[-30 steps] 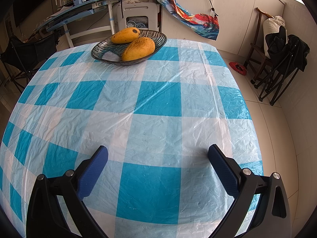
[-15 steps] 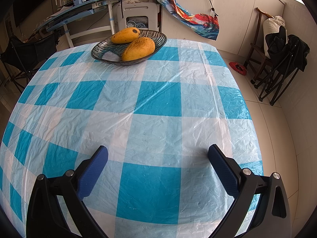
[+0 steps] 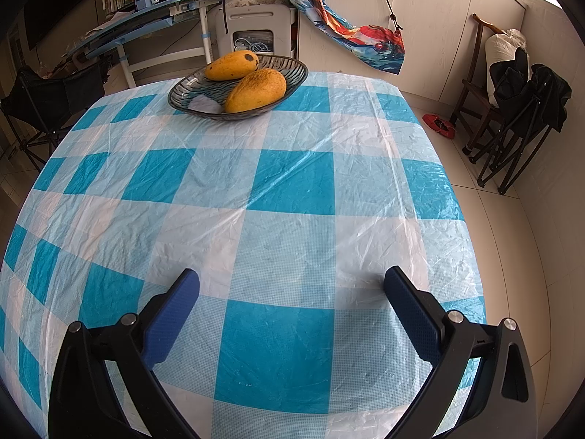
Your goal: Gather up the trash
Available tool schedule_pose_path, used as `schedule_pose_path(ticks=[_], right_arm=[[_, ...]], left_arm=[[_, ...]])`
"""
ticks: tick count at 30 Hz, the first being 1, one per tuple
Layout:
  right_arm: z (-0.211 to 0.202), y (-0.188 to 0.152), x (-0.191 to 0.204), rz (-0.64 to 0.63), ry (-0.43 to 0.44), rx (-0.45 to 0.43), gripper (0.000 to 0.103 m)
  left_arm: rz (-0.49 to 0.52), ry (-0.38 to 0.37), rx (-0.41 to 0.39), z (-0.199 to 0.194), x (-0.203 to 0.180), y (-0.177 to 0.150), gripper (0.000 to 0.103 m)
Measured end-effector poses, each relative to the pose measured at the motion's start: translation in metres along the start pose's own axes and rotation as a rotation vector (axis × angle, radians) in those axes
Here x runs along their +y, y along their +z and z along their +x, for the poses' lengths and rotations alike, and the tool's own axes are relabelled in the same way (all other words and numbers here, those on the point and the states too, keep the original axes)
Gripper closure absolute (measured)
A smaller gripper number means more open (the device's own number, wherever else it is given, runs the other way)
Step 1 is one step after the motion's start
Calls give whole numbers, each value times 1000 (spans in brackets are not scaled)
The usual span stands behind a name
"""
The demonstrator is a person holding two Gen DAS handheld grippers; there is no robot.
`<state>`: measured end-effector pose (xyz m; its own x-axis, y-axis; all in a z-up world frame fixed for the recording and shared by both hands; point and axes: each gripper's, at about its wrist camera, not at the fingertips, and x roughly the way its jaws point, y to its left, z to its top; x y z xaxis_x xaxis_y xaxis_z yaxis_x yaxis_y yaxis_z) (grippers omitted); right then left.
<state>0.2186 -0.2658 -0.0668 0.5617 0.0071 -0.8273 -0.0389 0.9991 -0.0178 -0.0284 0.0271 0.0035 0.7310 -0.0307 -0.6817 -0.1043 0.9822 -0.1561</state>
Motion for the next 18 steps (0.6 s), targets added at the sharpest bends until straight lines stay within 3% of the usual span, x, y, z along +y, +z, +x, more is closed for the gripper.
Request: schedule_pose_path(ticks=[18], right_arm=[[0,0,0,0,0,0,7]], left_arm=[[16,6,-5,-2,-3,0,7]])
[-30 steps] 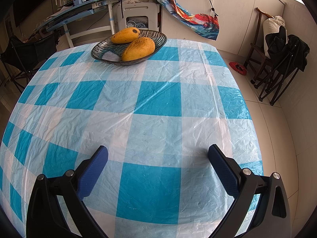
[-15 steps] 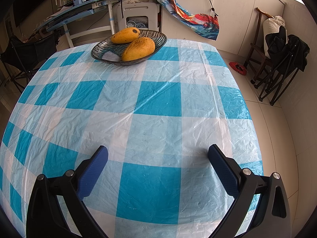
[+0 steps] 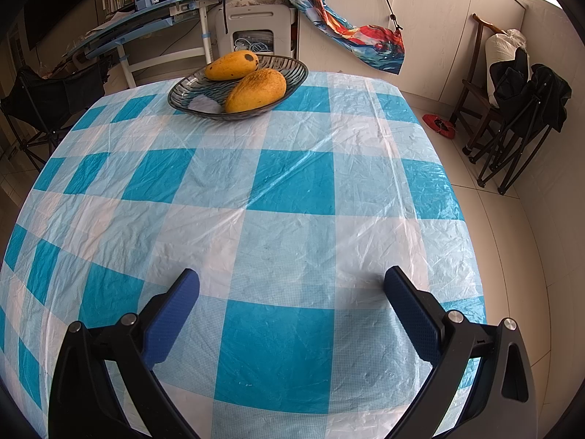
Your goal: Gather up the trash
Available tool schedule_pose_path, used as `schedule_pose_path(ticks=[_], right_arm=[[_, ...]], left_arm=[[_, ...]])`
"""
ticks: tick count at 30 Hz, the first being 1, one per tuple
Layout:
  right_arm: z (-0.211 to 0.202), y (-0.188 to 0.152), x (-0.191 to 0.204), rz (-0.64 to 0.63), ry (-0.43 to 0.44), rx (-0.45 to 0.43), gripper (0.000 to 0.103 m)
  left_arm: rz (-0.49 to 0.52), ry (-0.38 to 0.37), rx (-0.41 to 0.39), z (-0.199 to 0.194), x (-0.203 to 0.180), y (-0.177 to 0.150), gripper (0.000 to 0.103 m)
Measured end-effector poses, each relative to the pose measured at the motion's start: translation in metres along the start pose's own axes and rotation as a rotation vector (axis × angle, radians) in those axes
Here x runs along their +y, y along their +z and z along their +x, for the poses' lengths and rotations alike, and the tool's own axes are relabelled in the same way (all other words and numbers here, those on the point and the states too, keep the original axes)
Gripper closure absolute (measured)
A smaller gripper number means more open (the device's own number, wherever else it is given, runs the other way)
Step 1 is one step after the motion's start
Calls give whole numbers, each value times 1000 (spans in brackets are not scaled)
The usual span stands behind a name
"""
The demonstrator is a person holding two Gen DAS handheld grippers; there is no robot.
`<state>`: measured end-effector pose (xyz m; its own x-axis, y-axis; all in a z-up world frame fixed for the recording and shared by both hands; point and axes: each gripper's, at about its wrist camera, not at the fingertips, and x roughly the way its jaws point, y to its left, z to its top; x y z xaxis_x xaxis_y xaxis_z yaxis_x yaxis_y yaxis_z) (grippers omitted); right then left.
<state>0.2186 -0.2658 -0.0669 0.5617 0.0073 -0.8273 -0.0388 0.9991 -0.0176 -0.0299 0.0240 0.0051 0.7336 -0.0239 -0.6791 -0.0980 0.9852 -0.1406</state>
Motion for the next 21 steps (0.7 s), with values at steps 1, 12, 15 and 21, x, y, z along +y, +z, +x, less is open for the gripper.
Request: schedule_pose_path(ticks=[1,12,15,21], right_arm=[[0,0,0,0,0,0,7],[0,0,0,0,0,0,7],[0,0,0,0,0,0,7],[0,0,0,0,0,0,7]], left_arm=[[1,0,1,0,0,0,7],[2,1,0,-1,-2,0,7],[3,2,0,-1,-2,0,7],[2,-2,3,0,-2,0,7]])
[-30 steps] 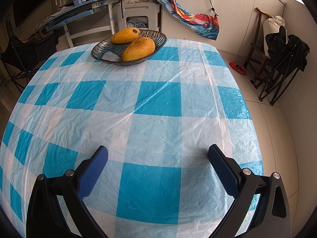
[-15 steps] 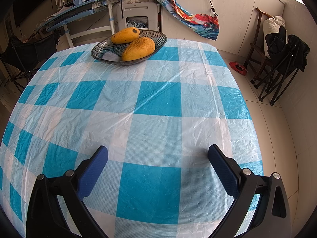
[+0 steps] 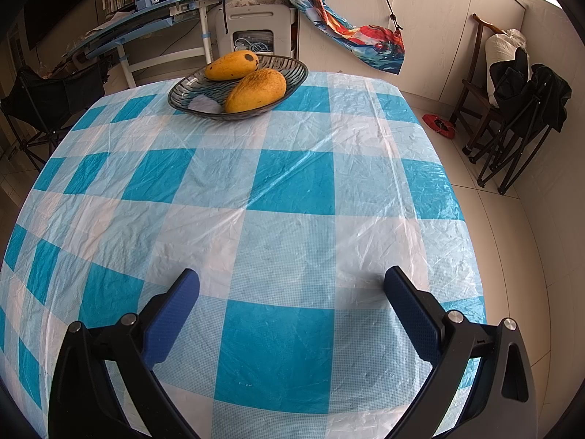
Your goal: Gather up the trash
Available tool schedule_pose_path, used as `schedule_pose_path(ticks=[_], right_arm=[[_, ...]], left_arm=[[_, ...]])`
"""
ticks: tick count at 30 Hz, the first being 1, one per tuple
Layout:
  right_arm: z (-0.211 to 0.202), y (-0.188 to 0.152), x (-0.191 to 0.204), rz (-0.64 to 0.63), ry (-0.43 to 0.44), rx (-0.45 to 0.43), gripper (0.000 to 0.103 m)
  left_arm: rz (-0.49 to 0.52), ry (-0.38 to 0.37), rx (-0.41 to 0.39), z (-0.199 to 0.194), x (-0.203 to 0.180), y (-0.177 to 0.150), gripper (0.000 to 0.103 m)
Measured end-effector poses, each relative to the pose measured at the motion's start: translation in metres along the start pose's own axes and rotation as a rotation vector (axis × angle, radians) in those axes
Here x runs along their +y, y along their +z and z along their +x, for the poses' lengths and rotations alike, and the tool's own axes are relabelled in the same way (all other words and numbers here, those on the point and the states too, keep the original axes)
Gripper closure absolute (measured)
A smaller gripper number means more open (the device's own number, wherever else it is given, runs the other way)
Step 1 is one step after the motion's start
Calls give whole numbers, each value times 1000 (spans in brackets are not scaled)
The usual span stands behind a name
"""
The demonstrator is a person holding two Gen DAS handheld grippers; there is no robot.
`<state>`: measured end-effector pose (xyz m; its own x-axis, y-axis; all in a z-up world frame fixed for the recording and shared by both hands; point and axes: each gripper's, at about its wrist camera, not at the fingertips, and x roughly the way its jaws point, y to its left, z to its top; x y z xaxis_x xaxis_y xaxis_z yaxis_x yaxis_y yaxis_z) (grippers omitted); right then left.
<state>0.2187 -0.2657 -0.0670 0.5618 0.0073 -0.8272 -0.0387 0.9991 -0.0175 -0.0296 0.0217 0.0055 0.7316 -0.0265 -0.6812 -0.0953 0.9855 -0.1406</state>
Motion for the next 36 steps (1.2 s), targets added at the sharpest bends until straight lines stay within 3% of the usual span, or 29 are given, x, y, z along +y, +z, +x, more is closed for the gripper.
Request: schedule_pose_path(ticks=[7,16,21,26,36], right_arm=[[0,0,0,0,0,0,7],[0,0,0,0,0,0,7],[0,0,0,0,0,0,7],[0,0,0,0,0,0,7],[0,0,0,0,0,0,7]], left_arm=[[-4,-10,4,0,2,0,7],[-10,-100,-51,-7,2,-3,7],[45,-54,-116,-16,-5,-4,7],[50,-14,-123,-17,-4,-2,7],[51,-9,-58,-10,-4,-1,7]])
